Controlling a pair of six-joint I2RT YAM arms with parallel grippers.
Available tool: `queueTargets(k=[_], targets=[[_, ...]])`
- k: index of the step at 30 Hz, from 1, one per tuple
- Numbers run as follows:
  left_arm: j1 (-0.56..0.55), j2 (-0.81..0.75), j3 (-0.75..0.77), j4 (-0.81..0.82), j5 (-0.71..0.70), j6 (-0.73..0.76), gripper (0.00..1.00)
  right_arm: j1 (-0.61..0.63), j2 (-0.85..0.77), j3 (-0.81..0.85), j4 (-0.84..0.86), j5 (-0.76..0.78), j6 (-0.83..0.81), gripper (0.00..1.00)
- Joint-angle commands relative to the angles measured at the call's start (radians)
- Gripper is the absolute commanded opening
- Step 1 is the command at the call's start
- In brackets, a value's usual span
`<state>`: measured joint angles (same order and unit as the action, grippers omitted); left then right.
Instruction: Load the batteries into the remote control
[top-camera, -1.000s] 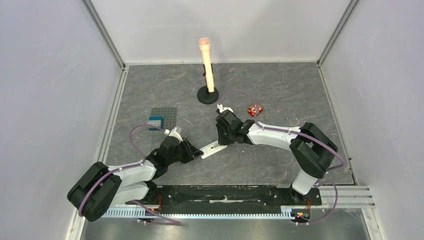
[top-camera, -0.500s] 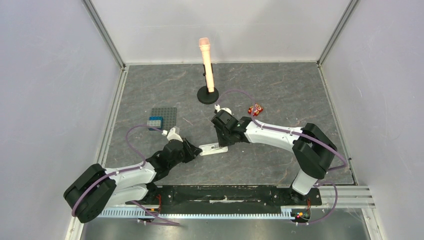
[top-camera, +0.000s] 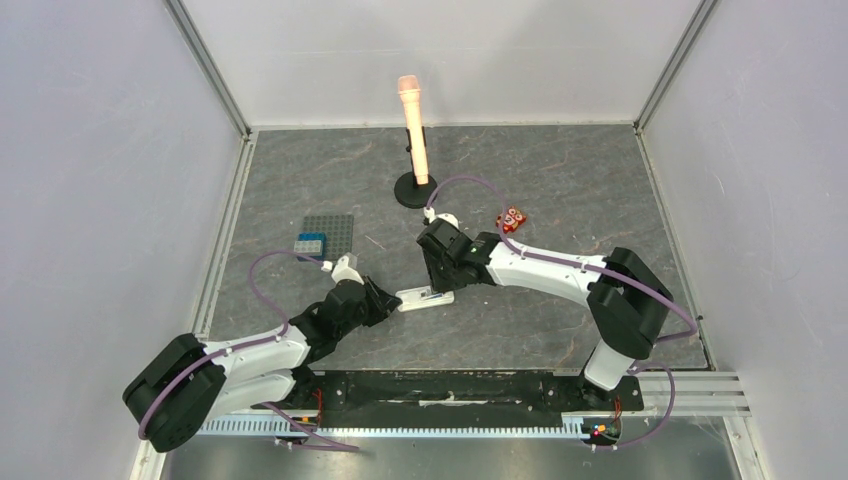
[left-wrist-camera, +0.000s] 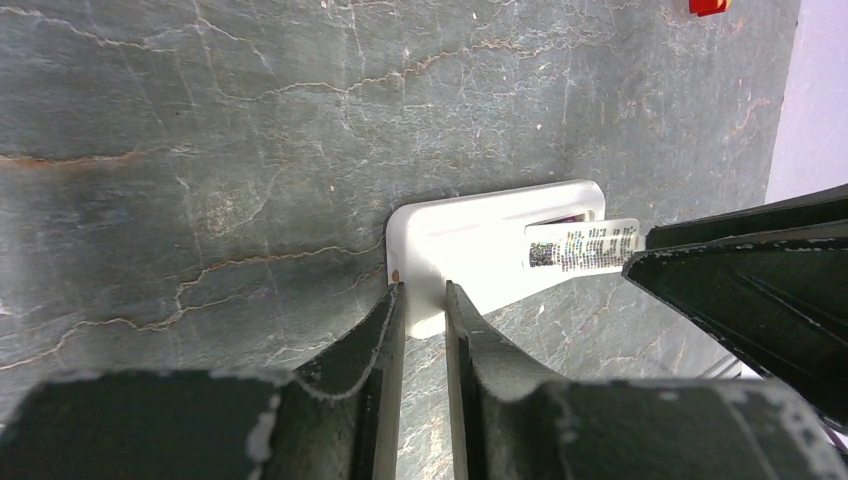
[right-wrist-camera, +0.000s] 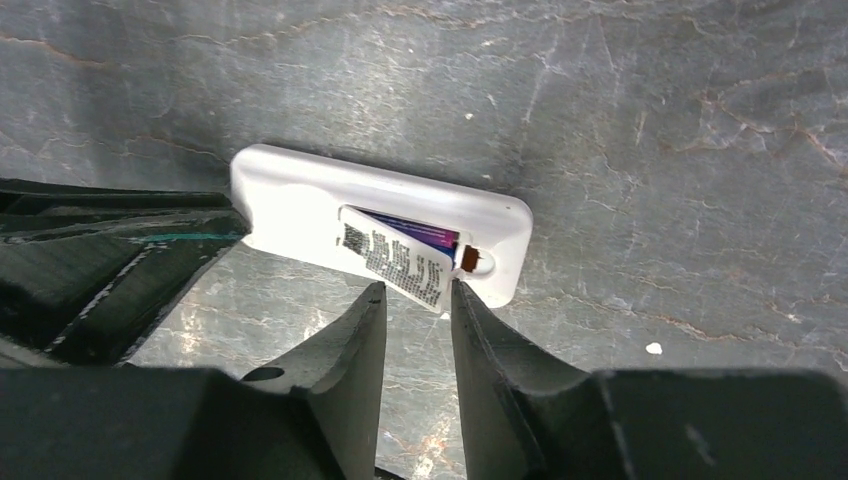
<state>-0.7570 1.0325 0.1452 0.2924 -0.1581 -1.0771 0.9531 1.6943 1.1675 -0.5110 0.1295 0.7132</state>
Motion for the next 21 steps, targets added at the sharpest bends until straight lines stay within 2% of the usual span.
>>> queueTargets(k=[1,7,11,16,21], targets=[[-0.006,0.012,0.019,-0.023,-0.029,0.007,0.26,-0.003,0.006,-0.032,0.025,-0.047,0.062,0.29],[-0.007,0.014,0.022,-0.022,-0.028,0.010,0.27,-0.023,0.038,-0.056,0.039,-0.046,0.079,0.18],[-0.006,0.022,0.025,-0.016,-0.023,0.014,0.27,-0.029,0.061,-0.057,0.055,-0.042,0.067,0.16],[-0.006,0.035,0.030,-0.010,-0.015,0.022,0.27,-0.031,0.095,-0.031,0.058,-0.013,0.030,0.15],[-0.007,0.040,0.030,0.000,-0.012,0.033,0.28,-0.031,0.135,-0.002,0.031,-0.004,-0.011,0.19]])
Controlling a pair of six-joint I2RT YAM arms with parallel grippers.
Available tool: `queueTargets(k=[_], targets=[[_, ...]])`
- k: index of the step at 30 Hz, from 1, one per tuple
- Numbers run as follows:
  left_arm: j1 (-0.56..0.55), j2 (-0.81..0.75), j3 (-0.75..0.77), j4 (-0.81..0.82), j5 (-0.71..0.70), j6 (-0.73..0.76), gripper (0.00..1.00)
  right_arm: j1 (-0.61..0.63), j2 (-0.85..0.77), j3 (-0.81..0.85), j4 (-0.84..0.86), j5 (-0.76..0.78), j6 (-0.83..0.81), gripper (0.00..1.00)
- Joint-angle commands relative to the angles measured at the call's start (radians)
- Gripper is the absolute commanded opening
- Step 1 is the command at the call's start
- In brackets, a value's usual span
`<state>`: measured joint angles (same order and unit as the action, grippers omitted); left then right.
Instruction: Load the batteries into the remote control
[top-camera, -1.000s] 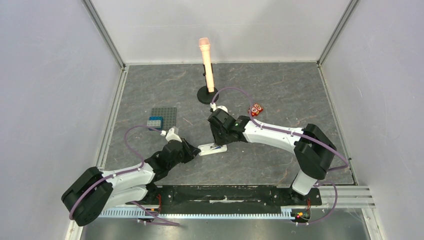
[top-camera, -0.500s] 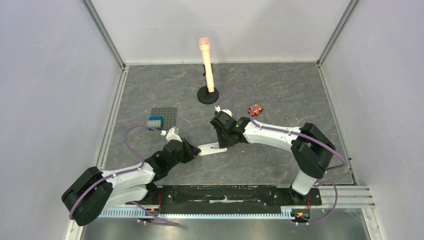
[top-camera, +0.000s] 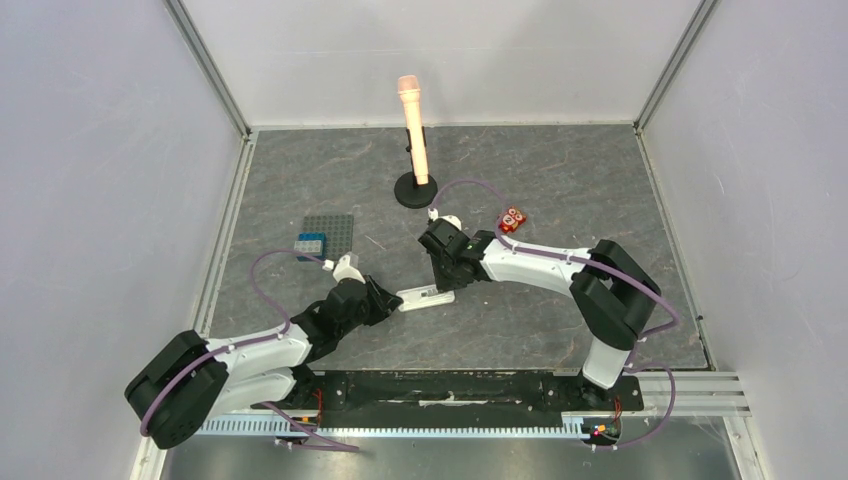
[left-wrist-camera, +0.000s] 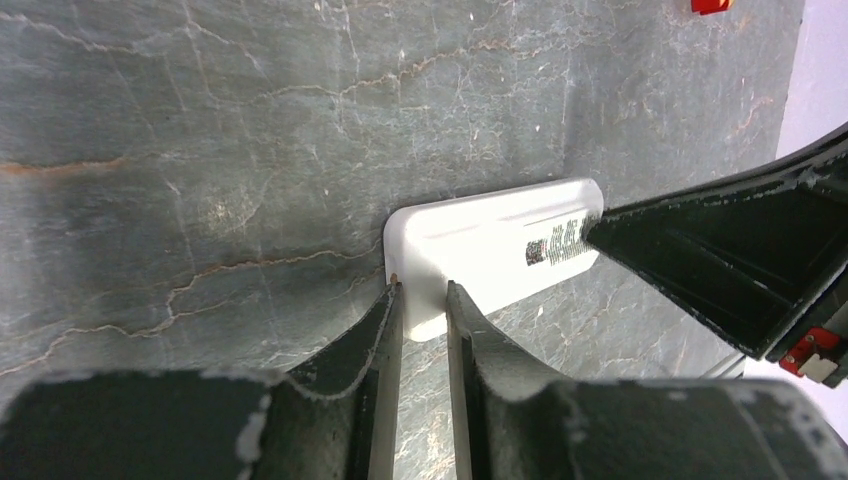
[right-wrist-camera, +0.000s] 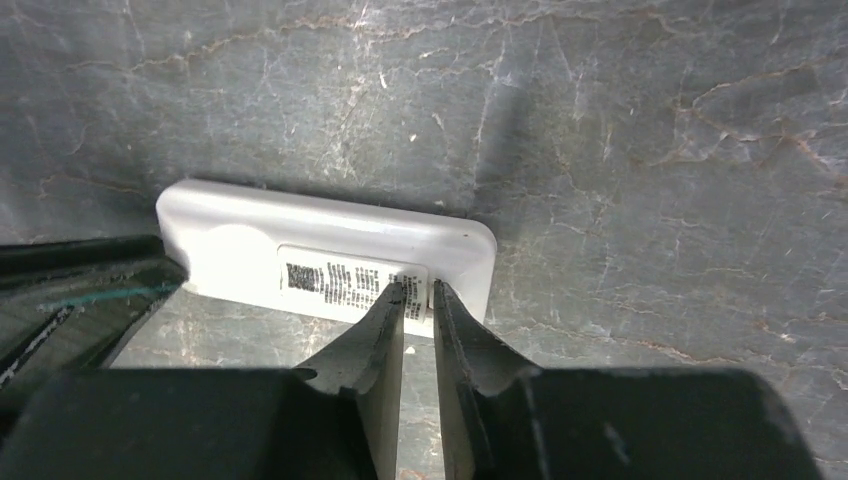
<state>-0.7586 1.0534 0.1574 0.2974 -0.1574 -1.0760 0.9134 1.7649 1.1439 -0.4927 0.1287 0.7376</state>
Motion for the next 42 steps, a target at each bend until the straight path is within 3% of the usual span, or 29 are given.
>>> queueTargets(k=[1,9,19,27,33,42], targets=[[-0.005,0.020,0.018,-0.003,-0.012,0.033,0.29,0.008,0.070,0.026,0.006,-0.001,-0.042,0.19],[-0.004,0.038,0.014,0.034,0.005,0.037,0.30,0.013,0.041,-0.002,0.029,-0.115,-0.021,0.19],[-0.005,0.063,0.013,0.064,0.013,0.035,0.30,0.096,0.096,-0.059,0.027,0.124,-0.040,0.11],[-0.005,0.060,0.011,0.065,0.009,0.035,0.30,0.110,0.124,-0.104,0.045,0.076,0.008,0.10],[-0.005,0.046,0.004,0.062,0.004,0.034,0.30,0.067,0.085,-0.123,0.045,0.060,0.046,0.17],[-0.005,0.019,-0.003,0.049,-0.006,0.038,0.30,0.066,0.118,-0.096,-0.037,0.205,-0.011,0.31]])
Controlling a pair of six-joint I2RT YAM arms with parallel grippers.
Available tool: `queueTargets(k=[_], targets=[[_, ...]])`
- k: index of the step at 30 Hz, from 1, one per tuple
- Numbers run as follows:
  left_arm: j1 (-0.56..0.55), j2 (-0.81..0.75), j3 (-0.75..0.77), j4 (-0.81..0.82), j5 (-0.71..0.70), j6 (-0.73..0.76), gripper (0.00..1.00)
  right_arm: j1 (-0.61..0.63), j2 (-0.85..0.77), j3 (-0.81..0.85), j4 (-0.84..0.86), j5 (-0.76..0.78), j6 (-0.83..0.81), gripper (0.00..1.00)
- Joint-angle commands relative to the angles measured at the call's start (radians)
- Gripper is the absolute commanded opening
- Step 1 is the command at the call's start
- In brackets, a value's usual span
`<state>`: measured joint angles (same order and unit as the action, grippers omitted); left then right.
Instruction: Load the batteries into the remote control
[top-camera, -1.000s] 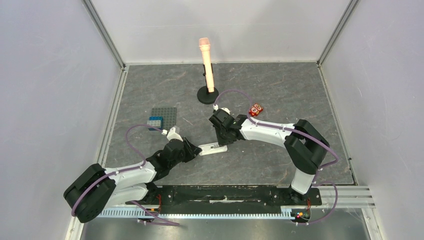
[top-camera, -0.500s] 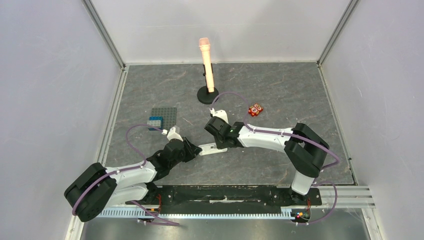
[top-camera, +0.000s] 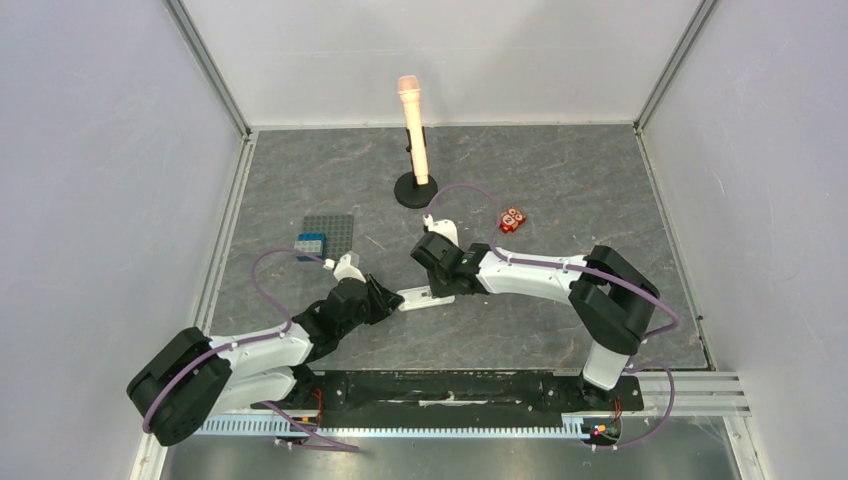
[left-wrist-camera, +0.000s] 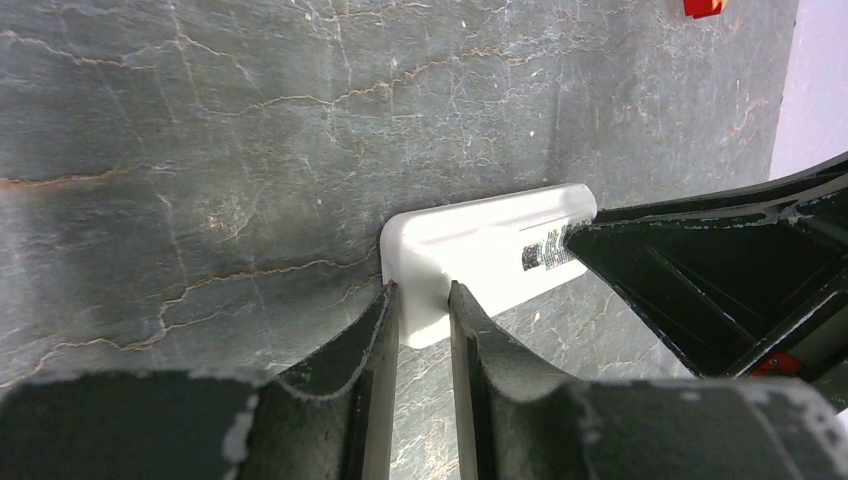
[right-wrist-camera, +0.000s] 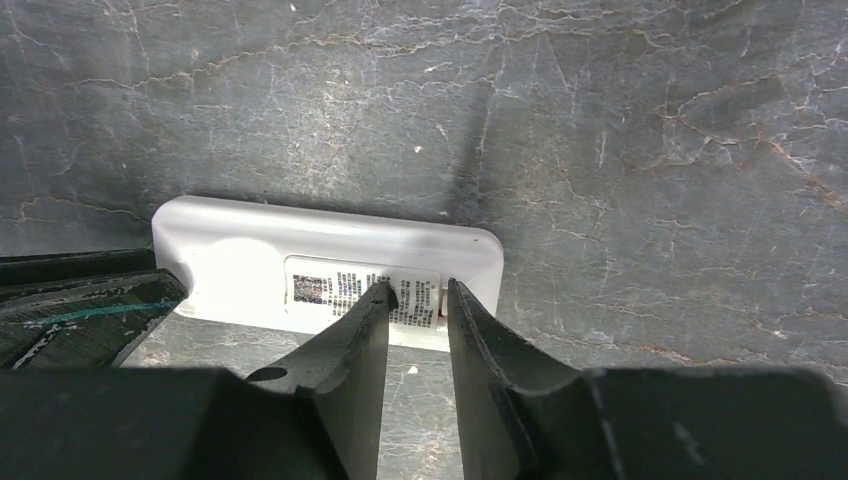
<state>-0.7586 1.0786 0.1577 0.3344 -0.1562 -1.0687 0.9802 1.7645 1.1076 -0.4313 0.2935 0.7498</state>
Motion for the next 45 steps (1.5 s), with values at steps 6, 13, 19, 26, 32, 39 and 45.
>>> queueTargets(k=[6,13,19,26,32,39,45], targets=[[-0.005,-0.022,-0.009,0.005,-0.019,0.031,0.30,0.026,0.134,-0.017,-0.148,0.126,-0.057,0.34],[-0.005,-0.021,-0.006,0.005,-0.023,0.038,0.30,0.093,0.207,0.083,-0.243,0.253,-0.087,0.38],[-0.005,-0.026,-0.006,0.003,-0.023,0.045,0.30,0.123,0.248,0.107,-0.298,0.305,-0.077,0.48],[-0.005,-0.034,-0.010,-0.001,-0.023,0.050,0.30,0.116,0.205,0.062,-0.256,0.240,-0.066,0.52],[-0.005,-0.054,-0.016,-0.013,-0.032,0.050,0.30,0.081,0.118,0.015,-0.193,0.188,-0.038,0.50],[-0.005,-0.053,-0.017,-0.017,-0.034,0.050,0.30,0.036,0.003,0.019,-0.130,0.111,-0.031,0.51],[-0.005,-0.059,-0.024,-0.017,-0.036,0.046,0.30,0.009,-0.066,0.003,-0.090,0.063,-0.011,0.53]])
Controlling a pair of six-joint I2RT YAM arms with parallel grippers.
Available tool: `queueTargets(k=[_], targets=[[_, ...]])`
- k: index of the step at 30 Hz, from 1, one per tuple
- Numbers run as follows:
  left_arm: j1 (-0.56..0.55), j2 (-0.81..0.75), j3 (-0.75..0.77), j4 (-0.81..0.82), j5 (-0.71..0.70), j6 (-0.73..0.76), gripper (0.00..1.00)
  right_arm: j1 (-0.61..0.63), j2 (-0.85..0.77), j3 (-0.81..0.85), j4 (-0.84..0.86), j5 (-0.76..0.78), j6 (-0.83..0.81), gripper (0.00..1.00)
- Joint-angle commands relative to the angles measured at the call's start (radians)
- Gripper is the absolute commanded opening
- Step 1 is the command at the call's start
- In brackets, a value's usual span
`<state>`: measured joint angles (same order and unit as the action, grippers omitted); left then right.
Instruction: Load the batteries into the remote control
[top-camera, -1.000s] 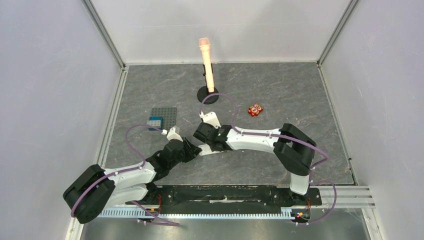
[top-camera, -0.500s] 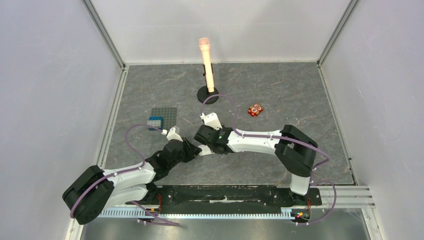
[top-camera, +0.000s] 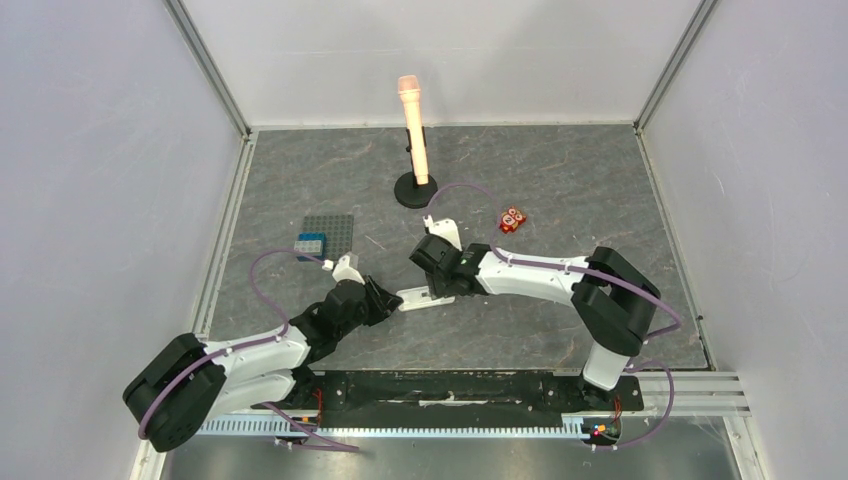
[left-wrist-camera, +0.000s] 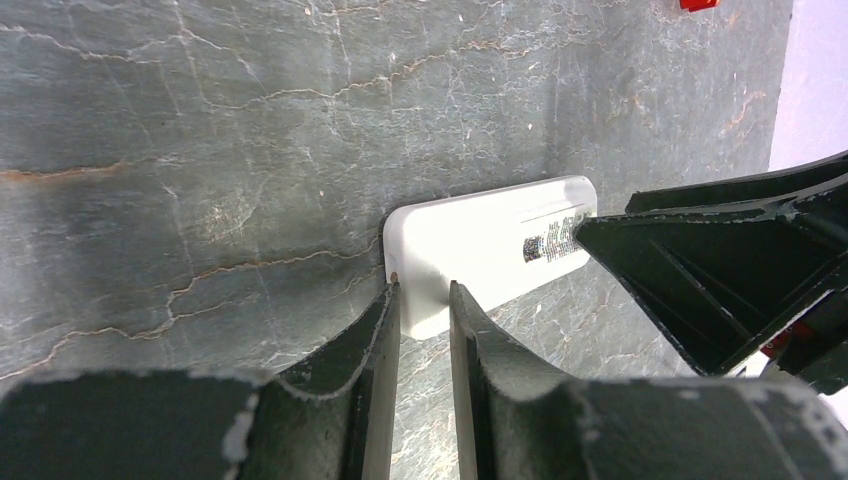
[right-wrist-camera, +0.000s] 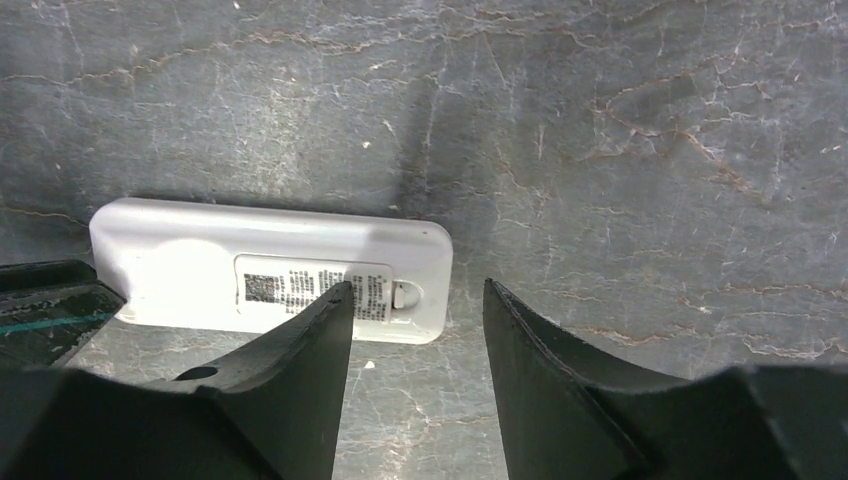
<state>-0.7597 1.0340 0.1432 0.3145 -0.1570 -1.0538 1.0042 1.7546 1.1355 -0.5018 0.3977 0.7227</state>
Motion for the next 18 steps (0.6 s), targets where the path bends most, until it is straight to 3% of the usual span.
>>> queueTargets(k=[1,11,18], targets=[[-0.004,-0.016,-0.010,0.003,-0.036,0.031,0.30,-0.016,-0.064,-0.027,-0.014,-0.044,0.018,0.53],[-0.004,-0.013,-0.010,0.001,-0.036,0.031,0.31,-0.021,-0.015,-0.039,-0.020,-0.064,0.010,0.32],[-0.004,-0.011,-0.010,0.001,-0.037,0.031,0.30,-0.021,0.038,-0.073,-0.016,-0.117,0.003,0.27]])
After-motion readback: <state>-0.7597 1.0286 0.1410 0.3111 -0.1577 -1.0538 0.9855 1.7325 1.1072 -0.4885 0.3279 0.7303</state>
